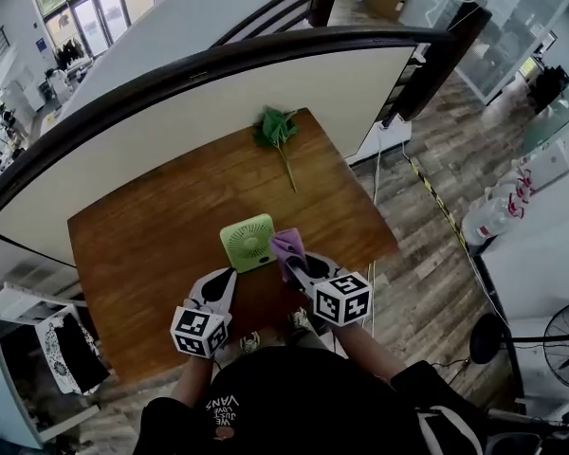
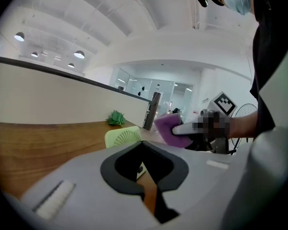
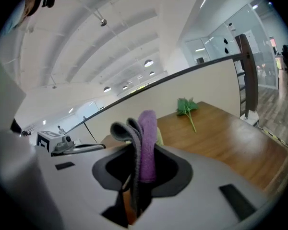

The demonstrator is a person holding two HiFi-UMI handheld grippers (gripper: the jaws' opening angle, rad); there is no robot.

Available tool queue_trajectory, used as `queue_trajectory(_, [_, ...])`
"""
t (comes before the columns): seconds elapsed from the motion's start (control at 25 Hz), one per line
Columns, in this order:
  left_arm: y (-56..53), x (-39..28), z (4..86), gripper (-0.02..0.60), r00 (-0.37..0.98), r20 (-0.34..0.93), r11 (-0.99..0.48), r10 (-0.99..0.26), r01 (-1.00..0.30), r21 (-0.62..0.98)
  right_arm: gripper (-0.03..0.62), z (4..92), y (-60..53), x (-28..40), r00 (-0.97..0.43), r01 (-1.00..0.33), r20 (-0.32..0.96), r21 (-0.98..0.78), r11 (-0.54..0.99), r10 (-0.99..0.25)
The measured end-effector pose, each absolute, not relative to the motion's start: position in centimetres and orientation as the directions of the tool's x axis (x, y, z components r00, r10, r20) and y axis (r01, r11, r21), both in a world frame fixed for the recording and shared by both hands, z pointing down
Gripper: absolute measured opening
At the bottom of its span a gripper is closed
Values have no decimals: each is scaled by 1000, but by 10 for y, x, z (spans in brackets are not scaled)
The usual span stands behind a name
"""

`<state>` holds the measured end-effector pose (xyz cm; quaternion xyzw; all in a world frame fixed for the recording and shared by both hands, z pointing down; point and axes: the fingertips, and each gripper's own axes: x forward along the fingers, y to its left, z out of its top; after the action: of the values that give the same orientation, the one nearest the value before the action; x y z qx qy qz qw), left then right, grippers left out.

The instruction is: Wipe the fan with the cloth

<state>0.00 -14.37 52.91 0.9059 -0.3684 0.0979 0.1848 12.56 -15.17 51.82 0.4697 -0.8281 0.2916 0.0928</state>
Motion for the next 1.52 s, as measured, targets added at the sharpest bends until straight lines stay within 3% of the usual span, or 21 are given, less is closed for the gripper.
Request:
queue_trajectory(0.4, [-131,-16,494,12,764,234,-735,-601,-643,214,100,483,-124,110,-481,-850,333,-403,339,-811])
queue_trajectory(1.52, [-114,-22,491,11,833,176,-803,-525,-553,221,100,490,-94,96,-384,-884,323,-400,243,-865])
